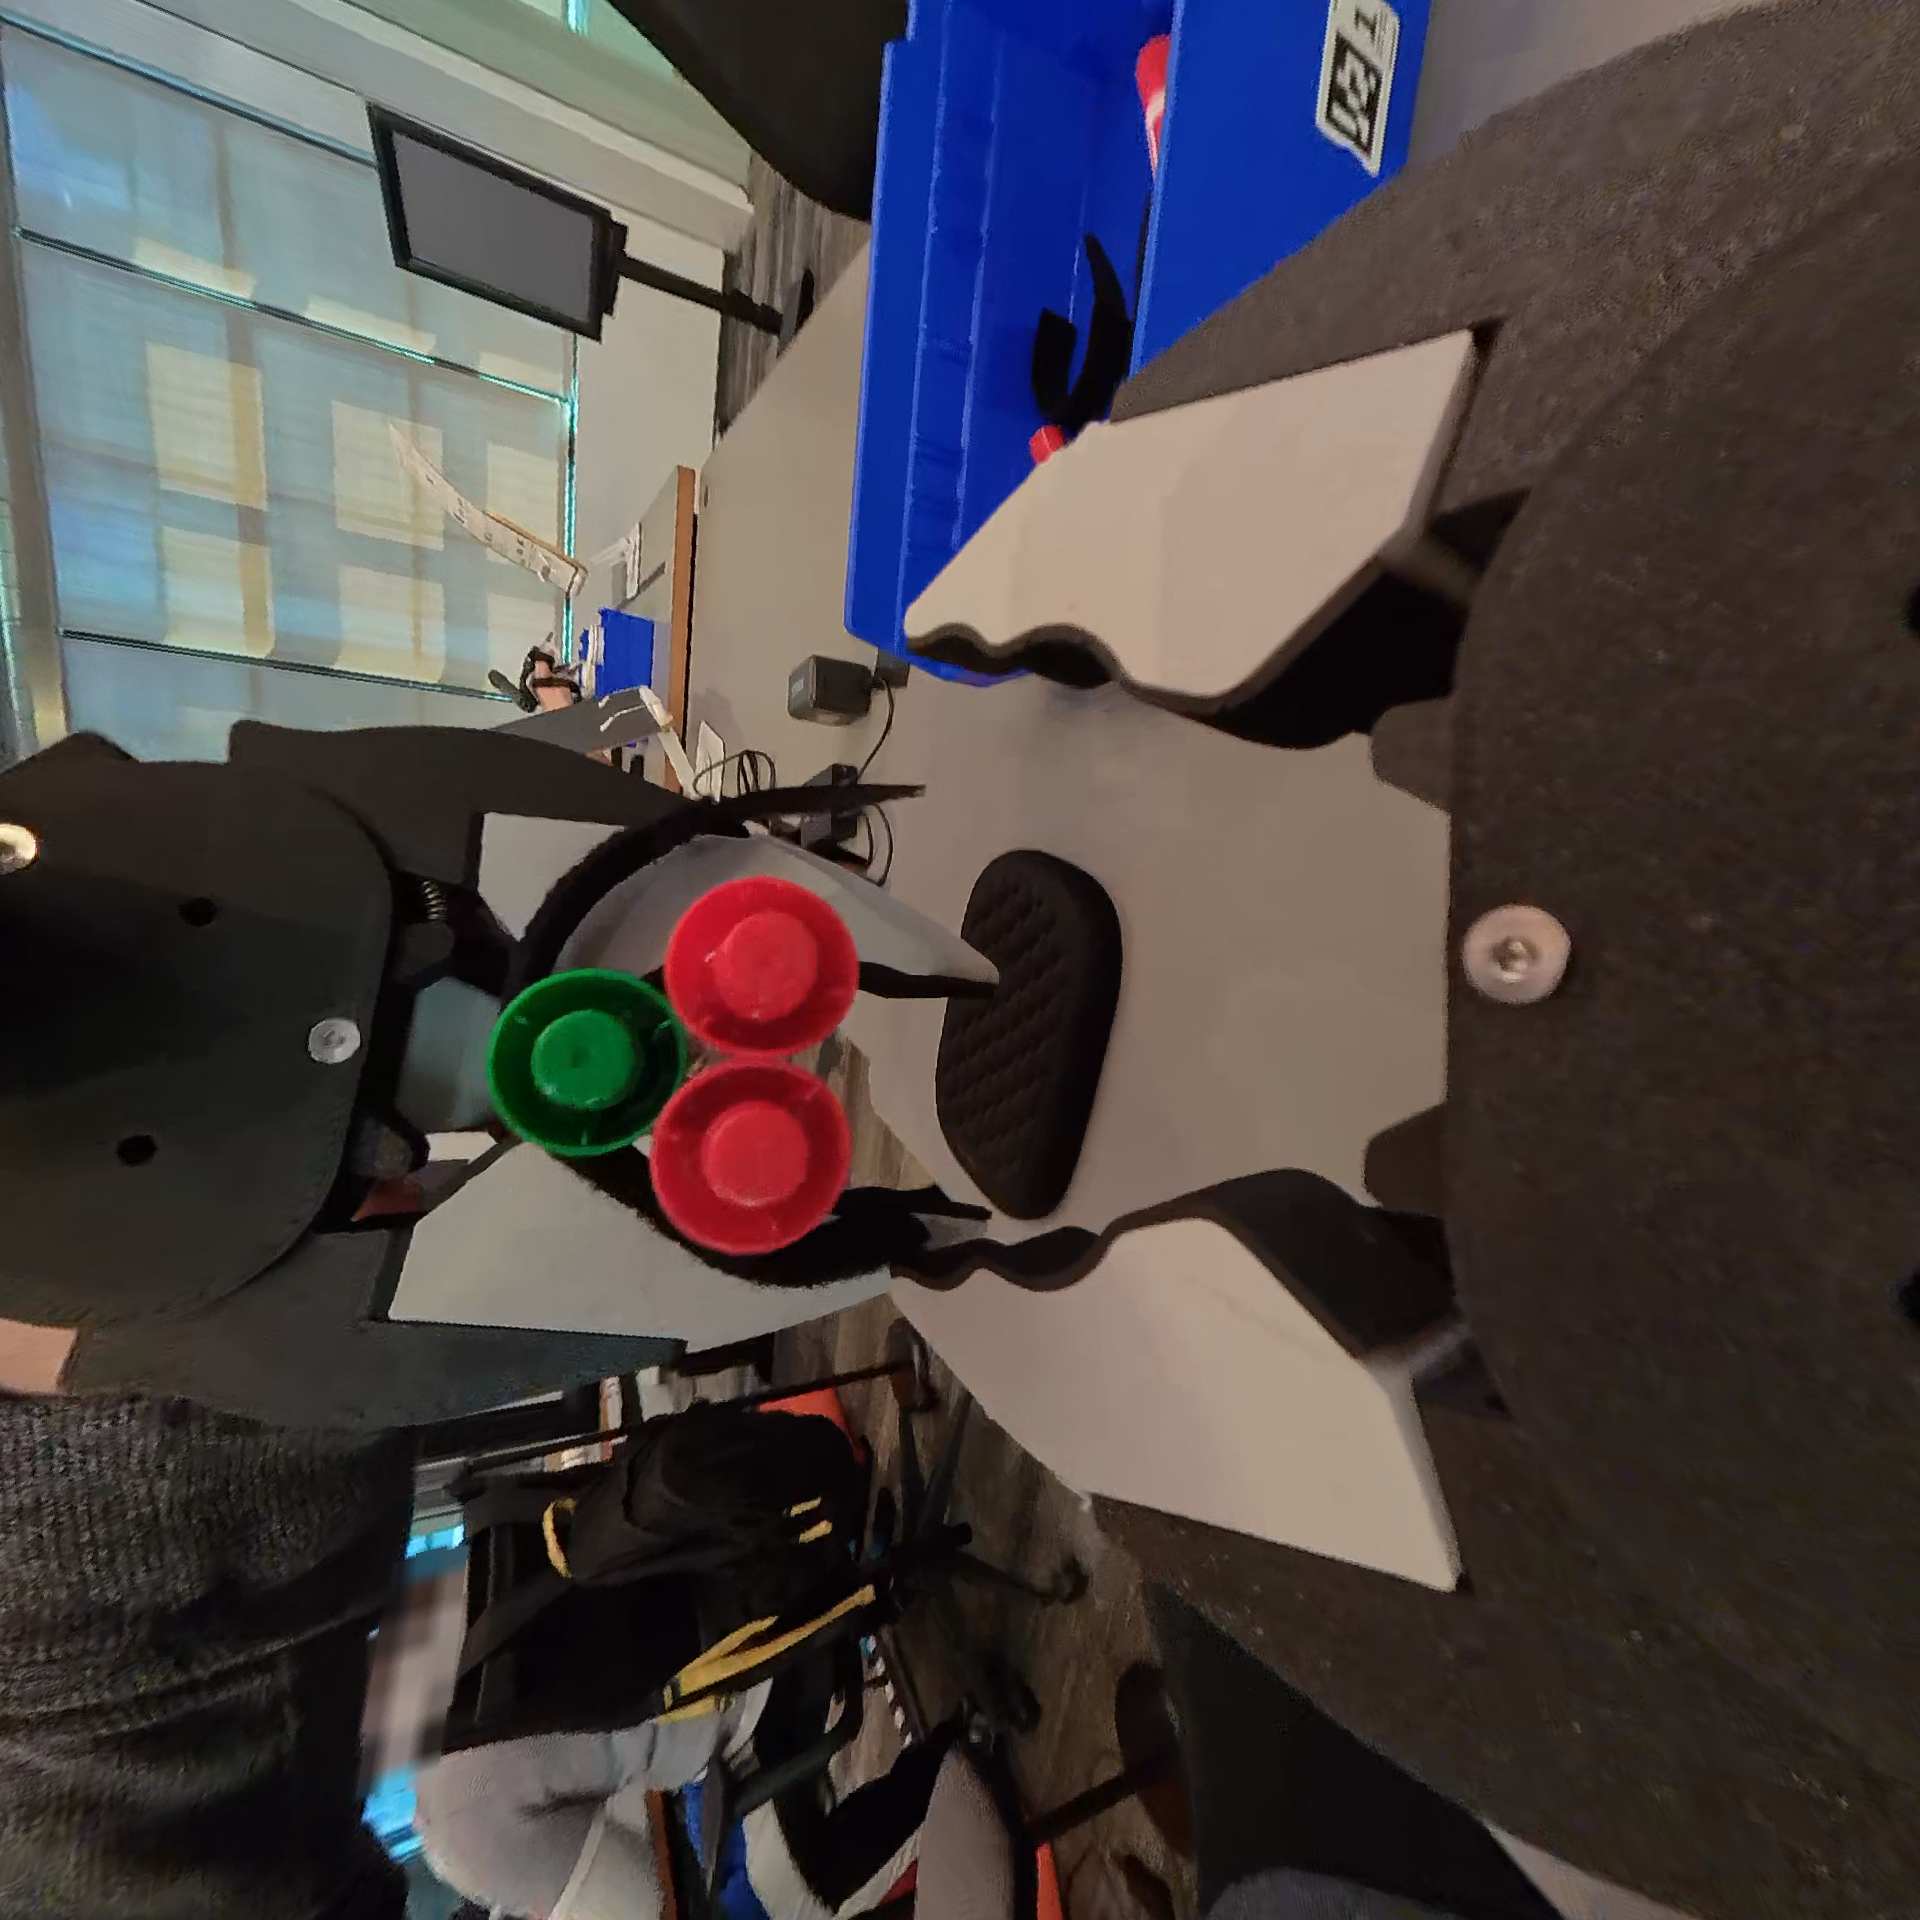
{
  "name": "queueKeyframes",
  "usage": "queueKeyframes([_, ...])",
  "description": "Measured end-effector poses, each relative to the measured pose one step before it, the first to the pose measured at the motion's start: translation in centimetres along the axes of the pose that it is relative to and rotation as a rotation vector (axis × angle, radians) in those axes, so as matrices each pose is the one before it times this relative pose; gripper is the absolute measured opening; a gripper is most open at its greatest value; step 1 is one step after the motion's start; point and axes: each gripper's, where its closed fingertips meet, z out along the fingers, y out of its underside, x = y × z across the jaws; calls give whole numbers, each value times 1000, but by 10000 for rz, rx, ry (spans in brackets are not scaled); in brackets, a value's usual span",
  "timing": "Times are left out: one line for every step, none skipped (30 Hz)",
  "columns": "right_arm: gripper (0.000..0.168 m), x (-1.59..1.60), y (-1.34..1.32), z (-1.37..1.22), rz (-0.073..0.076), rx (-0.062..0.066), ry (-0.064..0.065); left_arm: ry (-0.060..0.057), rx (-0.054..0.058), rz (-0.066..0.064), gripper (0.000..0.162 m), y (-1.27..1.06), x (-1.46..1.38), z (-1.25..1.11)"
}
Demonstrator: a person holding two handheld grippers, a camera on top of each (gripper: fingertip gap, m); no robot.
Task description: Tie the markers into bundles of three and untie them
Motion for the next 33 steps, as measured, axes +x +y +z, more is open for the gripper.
queueKeyframes([105,-10,-71,19,-225,-27,70,58,-18,-3,43,19,72,108])
queueKeyframes([107,46,-141,-27,-210,25,98,22,-2,5,42,-14,31,82])
queueKeyframes([108,-55,-145,-40,-196,26,6,19,-27,5,42,-2,28,77])
queueKeyframes([107,-131,-86,-29,-170,-9,-70,67,-24,12,42,-27,113,65])
queueKeyframes([107,-42,-90,-35,-165,-21,-18,43,-8,35,42,-46,90,60])
queueKeyframes([106,-35,-112,-57,-214,-14,2,5,-18,18,42,-32,13,77])
queueKeyframes([105,-96,-152,-78,-245,7,-34,36,-27,6,42,-22,36,77])
queueKeyframes([102,-102,-183,-73,-226,3,-27,57,-30,26,42,-17,84,90])
queueKeyframes([102,-70,-97,-33,-208,-60,-2,3,-25,42,42,-21,15,65])
queueKeyframes([101,-82,-122,-37,-216,-31,-15,12,-32,16,42,0,22,75])
queueKeyframes([100,-119,-161,-87,-213,37,-41,42,29,6,42,-88,58,46])
queueKeyframes([97,-118,-107,-79,-180,17,-54,53,12,10,43,-62,89,48])
queueKeyframes([95,-78,-9,-18,-128,-42,-41,-11,-44,30,42,11,-3,50])
queueKeyframes([93,-96,11,-8,-76,-39,-61,-26,-26,24,42,-9,-41,38])
queueKeyframes([92,-136,-23,-21,-28,8,-94,49,-2,2,42,-22,50,39])
queueKeyframes([90,-184,2,-15,-14,14,-126,70,1,12,42,-35,87,55])
queueKeyframes([87,-156,45,2,-32,-6,-97,-42,-28,53,42,-22,-38,56])
queueKeyframes([84,-146,31,-1,-32,7,-73,-21,-54,28,42,33,-23,61])
queueKeyframes([83,-139,8,19,-2,23,-74,87,-21,12,43,-1,113,60])
queueKeyframes([82,-167,31,15,-5,-11,-92,13,-35,21,43,32,11,59])
queueKeyframes([78,-162,16,10,-56,-11,-81,-24,-32,3,42,38,-40,37])
queueKeyframes([75,-119,-33,-19,-63,22,-45,27,-11,-3,42,10,26,10])
queueKeyframes([72,-151,-51,-23,-27,39,-88,2,9,16,42,-13,-5,-13])
queueKeyframes([67,-144,-66,-45,-21,40,-99,7,24,-5,42,-32,8,-35])
queueKeyframes([66,-23,-68,-64,-3,42,-23,34,-13,18,42,23,75,-1])
queueKeyframes([63,18,-97,-96,21,60,-23,19,-46,47,42,55,89,58])
queueKeyframes([58,50,-96,-100,19,48,-14,47,-29,15,42,35,104,103])
queueKeyframes([56,91,25,-51,0,-25,9,19,-45,8,42,53,57,129])
queueKeyframes([57,53,98,-25,-24,-62,12,-7,-44,10,42,69,4,94])
queueKeyframes([57,21,26,-21,-23,-11,23,15,21,11,42,-12,10,34])
queueKeyframes([57,-93,-8,25,4,28,-37,29,70,-14,42,-93,24,-17])
queueKeyframes([57,-143,42,75,2,-6,-55,5,8,-18,42,-13,-33,-26])
queueKeyframes([56,-77,147,96,-9,-42,7,-48,-24,18,42,17,-79,-17])
